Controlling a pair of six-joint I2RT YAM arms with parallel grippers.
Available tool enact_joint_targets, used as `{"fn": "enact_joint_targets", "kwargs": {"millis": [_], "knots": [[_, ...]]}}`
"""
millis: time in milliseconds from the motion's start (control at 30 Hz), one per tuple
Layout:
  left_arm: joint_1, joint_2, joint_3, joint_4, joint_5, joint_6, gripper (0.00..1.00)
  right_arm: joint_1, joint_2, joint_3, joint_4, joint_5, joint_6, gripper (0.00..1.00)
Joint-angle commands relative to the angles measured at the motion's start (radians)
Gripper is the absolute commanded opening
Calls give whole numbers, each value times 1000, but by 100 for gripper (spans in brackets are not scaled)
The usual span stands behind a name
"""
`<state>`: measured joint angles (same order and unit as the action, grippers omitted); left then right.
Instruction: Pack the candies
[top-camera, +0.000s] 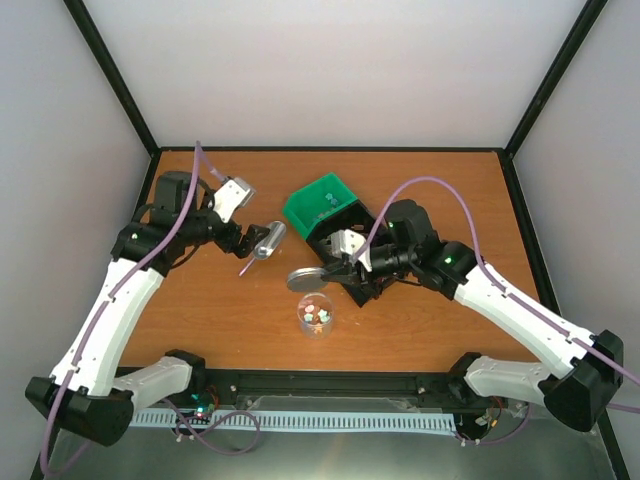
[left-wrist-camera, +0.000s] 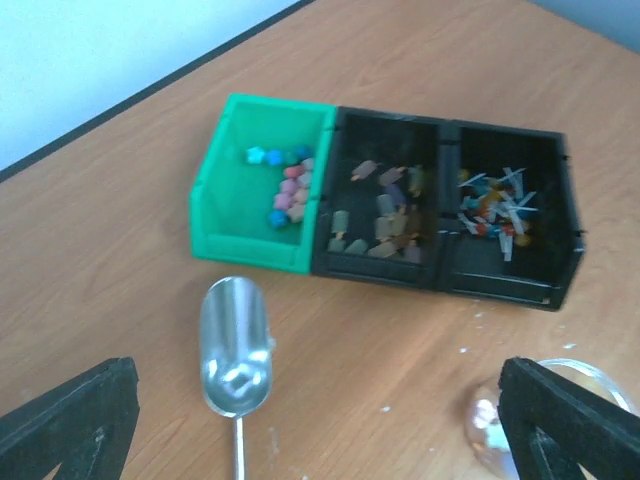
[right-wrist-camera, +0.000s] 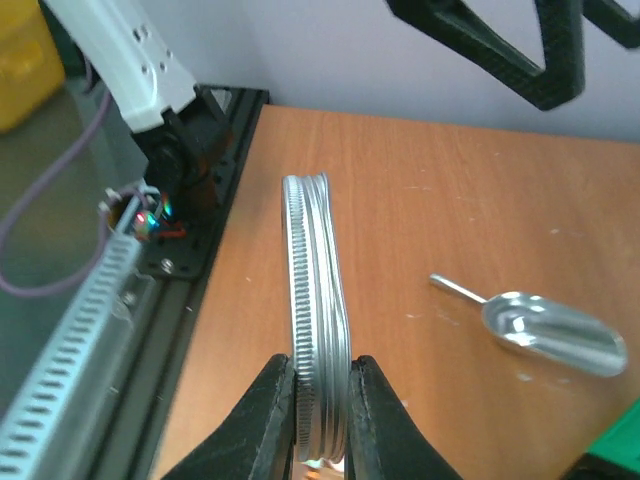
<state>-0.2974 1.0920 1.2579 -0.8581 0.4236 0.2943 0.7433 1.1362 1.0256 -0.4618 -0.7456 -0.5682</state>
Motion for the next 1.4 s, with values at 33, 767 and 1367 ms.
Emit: {"fn": "enact_joint_targets", "kwargs": {"millis": [33, 767, 1367], "knots": [[-2, -86, -62, 57, -218, -51, 100, -19, 35, -27, 60, -151, 369, 3], [-193, -249, -316, -154, 56, 267, 88, -30, 471, 174, -294, -379, 457, 3], [-527, -164, -436, 1, -255, 290, 81, -135, 507, 52, -145, -398, 606, 3]]}}
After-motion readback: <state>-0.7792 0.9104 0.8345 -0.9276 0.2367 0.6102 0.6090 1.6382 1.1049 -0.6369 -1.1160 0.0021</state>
